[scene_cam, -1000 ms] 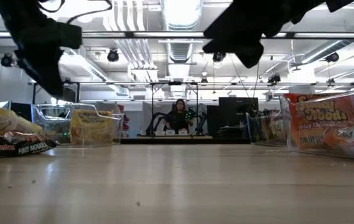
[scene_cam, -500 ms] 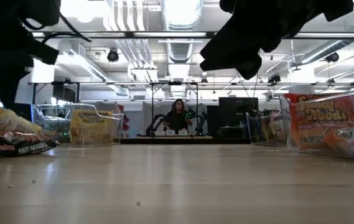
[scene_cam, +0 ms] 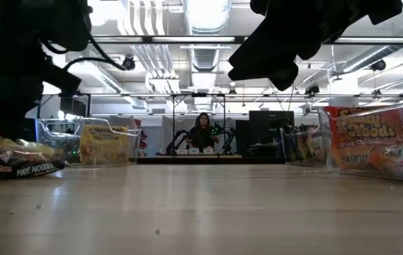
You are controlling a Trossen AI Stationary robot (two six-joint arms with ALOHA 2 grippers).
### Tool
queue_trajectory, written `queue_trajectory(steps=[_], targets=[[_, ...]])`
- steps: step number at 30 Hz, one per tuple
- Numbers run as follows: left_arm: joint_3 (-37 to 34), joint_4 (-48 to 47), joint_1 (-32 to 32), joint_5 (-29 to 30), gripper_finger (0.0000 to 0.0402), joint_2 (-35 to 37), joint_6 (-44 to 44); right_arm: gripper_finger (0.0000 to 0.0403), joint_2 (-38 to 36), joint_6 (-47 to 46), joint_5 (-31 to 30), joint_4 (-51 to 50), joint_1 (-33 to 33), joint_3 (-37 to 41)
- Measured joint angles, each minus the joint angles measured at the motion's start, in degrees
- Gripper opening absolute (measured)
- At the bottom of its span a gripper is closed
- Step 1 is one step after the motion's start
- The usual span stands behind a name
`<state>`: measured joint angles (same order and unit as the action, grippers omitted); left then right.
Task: Sort Maruchan noodles
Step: Put the yellow noodle pack into the top left transparent bin
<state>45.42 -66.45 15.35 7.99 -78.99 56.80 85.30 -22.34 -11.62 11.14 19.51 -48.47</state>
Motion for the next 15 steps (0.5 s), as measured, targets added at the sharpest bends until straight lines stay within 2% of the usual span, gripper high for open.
queue_trajectory(steps=[3, 9, 15], targets=[[1.7, 3.4, 0.0, 0.4, 0.0178, -2.4, -2.9, 0.0118, 0.0, 0.5, 0.0, -0.2, 0.0, 0.0], [9.7, 8.7, 0.0, 2.5, 0.0177, -7.6, -9.6, 0.0116, 0.0, 0.5, 0.0, -0.2, 0.0, 0.0], [15.7, 24.0, 0.0, 2.1, 0.0177, -12.3, -20.9, 0.0111, 0.0, -0.2, 0.0, -0.8, 0.0, 0.0]])
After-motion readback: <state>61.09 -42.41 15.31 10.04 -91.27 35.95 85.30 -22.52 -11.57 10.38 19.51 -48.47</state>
